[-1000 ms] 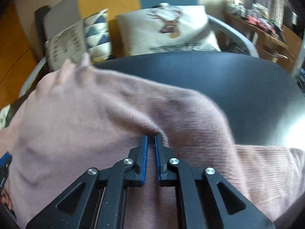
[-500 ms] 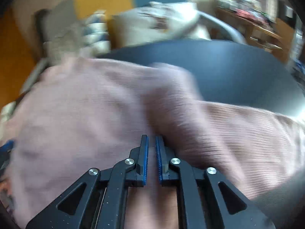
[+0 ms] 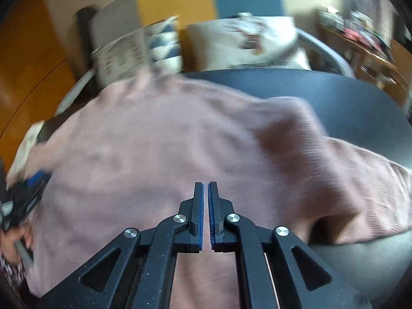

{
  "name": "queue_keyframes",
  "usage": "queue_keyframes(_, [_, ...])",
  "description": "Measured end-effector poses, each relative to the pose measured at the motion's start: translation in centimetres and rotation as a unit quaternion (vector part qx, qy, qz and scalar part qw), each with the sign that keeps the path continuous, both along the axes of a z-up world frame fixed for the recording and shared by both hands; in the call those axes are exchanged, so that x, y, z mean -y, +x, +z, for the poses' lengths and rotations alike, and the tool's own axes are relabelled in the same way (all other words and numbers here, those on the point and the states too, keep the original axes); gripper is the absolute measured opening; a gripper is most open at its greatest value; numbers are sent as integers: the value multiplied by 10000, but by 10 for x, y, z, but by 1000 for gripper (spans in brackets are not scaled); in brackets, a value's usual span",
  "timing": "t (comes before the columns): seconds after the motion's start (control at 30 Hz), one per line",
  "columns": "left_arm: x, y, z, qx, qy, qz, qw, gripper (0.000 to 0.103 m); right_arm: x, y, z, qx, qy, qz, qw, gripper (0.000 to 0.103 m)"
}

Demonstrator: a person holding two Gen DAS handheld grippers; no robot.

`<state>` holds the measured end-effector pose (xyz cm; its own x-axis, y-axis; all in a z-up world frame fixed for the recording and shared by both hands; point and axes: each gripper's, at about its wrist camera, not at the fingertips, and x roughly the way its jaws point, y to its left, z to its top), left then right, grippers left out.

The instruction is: Fold clothes

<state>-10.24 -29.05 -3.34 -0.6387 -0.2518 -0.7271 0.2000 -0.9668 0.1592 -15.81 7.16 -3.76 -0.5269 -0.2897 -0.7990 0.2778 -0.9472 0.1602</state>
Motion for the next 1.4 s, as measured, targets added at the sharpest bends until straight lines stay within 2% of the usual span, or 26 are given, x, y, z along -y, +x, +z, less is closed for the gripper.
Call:
queue_keyframes(0.13, [1,0,0,-4,40,-4,10000,26,23,7,-22,127,235,250,9993,4])
queue_keyframes(0.2, [2,0,0,-7,57,-5,10000,26,18,6,-28,109,175,256,9995,4])
queue_keyframes(0.43, [2,0,0,-13,55,-1,10000,26,-33,0,-28,52,558,-405,9976,4])
queue_keyframes(0.53, [3,0,-1,-13,50,-2,10000,26,-50,-2,-31,47,374,-610,9974,3])
queue_keyframes(0.6, [3,0,0,-11,44,-4,10000,26,-47,0,-27,109,411,-679,9968,4])
queue_keyframes(0.67, [3,-1,0,-4,44,-7,10000,26,-42,11,-19,136,186,-717,9972,4])
queue_keyframes(0.73, [3,-1,0,21,43,-18,10000,26,-35,26,-13,189,-175,-638,9976,4])
queue_keyframes(0.83, [1,-2,4,145,60,-77,9998,26,-21,47,-11,237,-373,-442,9980,4])
queue_keyframes(0.97, [-9,8,22,178,681,-120,9974,26,-4,78,-11,303,-627,-160,9974,4])
queue_keyframes(1.03, [-25,21,30,86,1144,-292,9930,26,6,87,-12,411,-778,-16,9961,4])
queue_keyframes(1.1, [-51,35,32,90,1309,-582,9897,26,19,97,-12,492,-903,142,9946,4])
queue_keyframes(1.23, [-110,70,21,254,1045,-1479,9831,26,51,124,-15,588,-773,743,9925,4])
queue_keyframes(1.3, [-133,92,13,273,585,-1915,9794,26,59,138,-21,599,-452,991,9922,4])
queue_keyframes(1.33, [-138,102,12,156,304,-2028,9786,26,61,144,-24,597,-243,1099,9919,4])
queue_keyframes(1.4, [-136,119,9,7,103,-2118,9773,26,51,153,-26,546,-114,1113,9922,4])
